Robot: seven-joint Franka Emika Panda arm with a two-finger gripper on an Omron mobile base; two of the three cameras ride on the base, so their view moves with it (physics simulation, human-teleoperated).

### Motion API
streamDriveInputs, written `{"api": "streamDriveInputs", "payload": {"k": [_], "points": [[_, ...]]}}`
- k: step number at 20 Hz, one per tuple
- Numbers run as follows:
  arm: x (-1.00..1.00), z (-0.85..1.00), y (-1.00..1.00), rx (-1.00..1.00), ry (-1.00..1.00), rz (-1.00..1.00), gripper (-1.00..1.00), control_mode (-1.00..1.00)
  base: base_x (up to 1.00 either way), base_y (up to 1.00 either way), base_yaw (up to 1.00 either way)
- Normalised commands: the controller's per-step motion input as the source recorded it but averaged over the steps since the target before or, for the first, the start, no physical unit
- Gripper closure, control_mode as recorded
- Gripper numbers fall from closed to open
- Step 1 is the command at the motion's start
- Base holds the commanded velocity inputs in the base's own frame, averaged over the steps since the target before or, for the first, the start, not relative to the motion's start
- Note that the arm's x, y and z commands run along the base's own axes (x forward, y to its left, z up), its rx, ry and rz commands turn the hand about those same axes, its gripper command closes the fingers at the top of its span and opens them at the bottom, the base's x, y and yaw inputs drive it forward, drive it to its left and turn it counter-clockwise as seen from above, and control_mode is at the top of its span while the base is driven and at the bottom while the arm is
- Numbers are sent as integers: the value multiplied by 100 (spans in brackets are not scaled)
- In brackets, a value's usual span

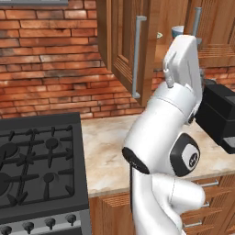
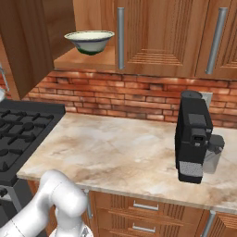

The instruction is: Open the cabinet. Pick the bowls from the counter and place them in the cabinet. Then close the cabinet.

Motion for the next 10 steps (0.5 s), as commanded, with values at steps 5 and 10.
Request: {"api": "streamDriveInputs", "payload": {"k": [5,10], "points": [[26,-27,94,-2,-4,-15,-100,-100,0,0,0],[65,-74,75,4,0,1,-100,-100,0,0,0]]}}
